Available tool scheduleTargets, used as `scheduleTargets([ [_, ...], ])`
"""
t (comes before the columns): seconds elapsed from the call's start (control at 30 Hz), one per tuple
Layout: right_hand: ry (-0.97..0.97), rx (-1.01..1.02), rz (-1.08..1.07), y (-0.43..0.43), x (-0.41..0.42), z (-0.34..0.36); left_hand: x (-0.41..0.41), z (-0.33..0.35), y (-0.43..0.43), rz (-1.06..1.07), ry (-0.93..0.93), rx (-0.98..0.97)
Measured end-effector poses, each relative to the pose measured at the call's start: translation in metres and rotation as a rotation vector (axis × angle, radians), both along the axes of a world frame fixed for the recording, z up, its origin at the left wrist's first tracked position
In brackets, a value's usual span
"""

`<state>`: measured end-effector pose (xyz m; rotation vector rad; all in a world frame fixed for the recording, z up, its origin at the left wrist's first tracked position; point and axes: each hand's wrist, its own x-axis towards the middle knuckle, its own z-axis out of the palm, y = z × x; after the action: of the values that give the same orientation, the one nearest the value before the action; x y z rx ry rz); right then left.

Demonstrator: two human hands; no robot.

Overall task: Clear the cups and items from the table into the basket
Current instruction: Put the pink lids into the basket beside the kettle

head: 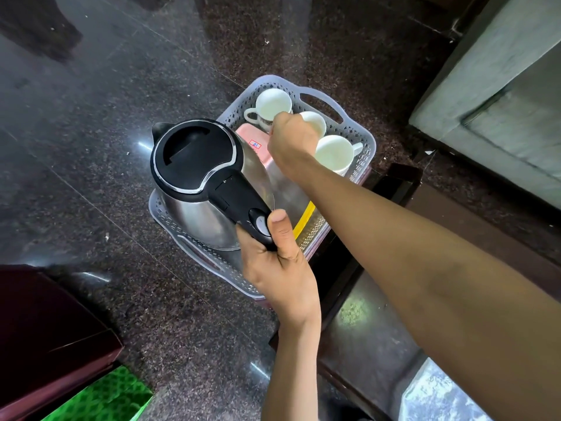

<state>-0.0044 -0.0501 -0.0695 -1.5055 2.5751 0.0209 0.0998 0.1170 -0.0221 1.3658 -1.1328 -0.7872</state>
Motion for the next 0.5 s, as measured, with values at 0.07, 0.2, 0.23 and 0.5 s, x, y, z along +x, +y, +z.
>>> scheduleTargets([
  [0.07,-0.008,0.005,0.001,0.002,0.001,0.001,0.001,0.002,0.001,-0.01,0.0,0.023],
  [0.2,-0.045,-0.064,0.031,0.01,-0.001,0.006,0.0,0.009,0.007,0.019,0.008,0.079],
  [0.23,-0.067,-0.099,0.036,0.014,-0.003,0.009,-0.001,0.011,0.009,0.024,0.05,0.08],
  [0.5,-0.204,-0.296,-0.066,0.074,-0.03,0.035,-0.01,0.017,0.039,0.096,0.023,0.1],
])
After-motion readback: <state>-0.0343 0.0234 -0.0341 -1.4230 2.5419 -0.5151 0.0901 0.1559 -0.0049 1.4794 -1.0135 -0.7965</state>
